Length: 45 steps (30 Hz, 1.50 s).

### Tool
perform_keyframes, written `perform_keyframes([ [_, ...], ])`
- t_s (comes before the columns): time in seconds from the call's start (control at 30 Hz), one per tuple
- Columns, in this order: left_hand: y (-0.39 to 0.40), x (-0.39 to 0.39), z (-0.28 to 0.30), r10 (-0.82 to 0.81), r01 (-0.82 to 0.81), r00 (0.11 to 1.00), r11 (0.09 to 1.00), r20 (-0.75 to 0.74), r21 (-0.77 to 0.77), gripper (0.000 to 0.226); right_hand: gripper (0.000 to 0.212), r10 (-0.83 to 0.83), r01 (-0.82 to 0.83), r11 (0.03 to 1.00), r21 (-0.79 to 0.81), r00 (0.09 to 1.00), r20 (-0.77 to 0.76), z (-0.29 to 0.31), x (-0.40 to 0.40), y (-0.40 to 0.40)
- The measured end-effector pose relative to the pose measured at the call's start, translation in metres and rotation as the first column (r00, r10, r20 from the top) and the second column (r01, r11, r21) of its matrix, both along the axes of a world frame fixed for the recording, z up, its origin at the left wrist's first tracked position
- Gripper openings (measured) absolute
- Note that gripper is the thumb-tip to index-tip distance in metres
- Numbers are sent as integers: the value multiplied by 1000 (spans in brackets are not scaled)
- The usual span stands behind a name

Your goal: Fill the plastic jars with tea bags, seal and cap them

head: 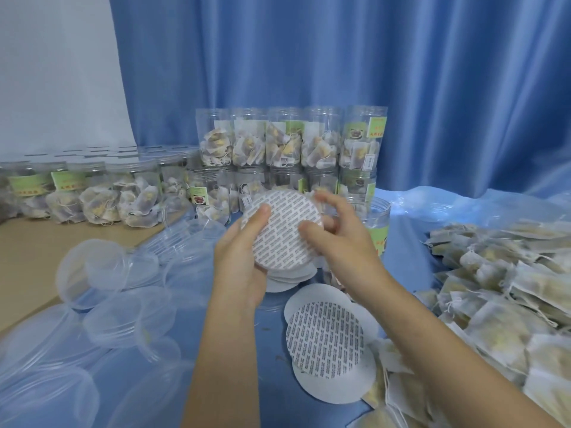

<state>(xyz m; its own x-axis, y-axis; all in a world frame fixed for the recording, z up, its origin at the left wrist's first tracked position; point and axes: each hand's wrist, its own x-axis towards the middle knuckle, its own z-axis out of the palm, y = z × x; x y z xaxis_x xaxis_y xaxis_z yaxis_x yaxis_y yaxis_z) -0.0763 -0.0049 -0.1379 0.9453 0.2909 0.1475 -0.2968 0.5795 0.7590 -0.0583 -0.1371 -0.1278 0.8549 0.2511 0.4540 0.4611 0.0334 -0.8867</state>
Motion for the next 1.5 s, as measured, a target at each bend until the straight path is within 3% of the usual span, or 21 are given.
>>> perform_keyframes([
  [0.07,-5,1,3,-33,31,998,999,47,31,37,70,-128,212,949,-233,936,328,8,-8,-2],
  [0.13,-11,0,6,-93,88,992,994,82,62,39,81,-109,390,836,-385,806,581,12,-13,-3],
  [0.23,-18,0,10,-194,186,975,979,105,84,39,82,-182,604,695,-389,672,718,18,-14,-7],
  [0.37,-26,-1,14,-392,378,906,919,162,112,45,80,-394,670,713,-208,627,672,19,2,-25],
  [0.43,-29,-1,13,-410,393,901,910,142,131,50,77,-551,669,742,-57,655,516,13,16,-40],
  [0.5,-29,0,10,-373,362,924,924,84,128,53,75,-660,674,737,46,704,261,5,31,-55],
  [0.57,-27,3,5,-307,304,952,946,9,112,47,73,-663,663,748,18,747,49,0,46,-67],
  [0.63,-26,8,0,-225,232,972,964,-67,127,30,66,-591,585,801,-126,806,-13,1,60,-74],
  [0.73,-27,13,-6,-155,170,978,980,-141,105,13,62,-452,432,857,-281,892,-10,18,74,-72],
  [0.8,-26,17,-10,-127,142,976,987,-177,74,8,69,-405,386,834,-393,914,40,33,80,-65],
  [0.97,-20,22,-16,-53,66,972,996,-227,51,6,75,-353,405,505,-762,903,247,49,92,-48],
  [1.03,-18,23,-16,-34,45,971,998,-237,42,6,73,-339,415,442,-795,898,281,46,94,-47],
  [1.23,-21,28,-22,-30,49,961,997,-276,63,8,74,-301,378,470,-798,918,257,48,92,-62],
  [1.4,-24,29,-25,-20,48,957,995,-290,90,10,82,-241,325,332,-886,937,254,47,93,-57],
  [1.5,-25,27,-27,-14,49,952,993,-304,108,9,85,-267,324,341,-882,934,239,41,89,-60],
])
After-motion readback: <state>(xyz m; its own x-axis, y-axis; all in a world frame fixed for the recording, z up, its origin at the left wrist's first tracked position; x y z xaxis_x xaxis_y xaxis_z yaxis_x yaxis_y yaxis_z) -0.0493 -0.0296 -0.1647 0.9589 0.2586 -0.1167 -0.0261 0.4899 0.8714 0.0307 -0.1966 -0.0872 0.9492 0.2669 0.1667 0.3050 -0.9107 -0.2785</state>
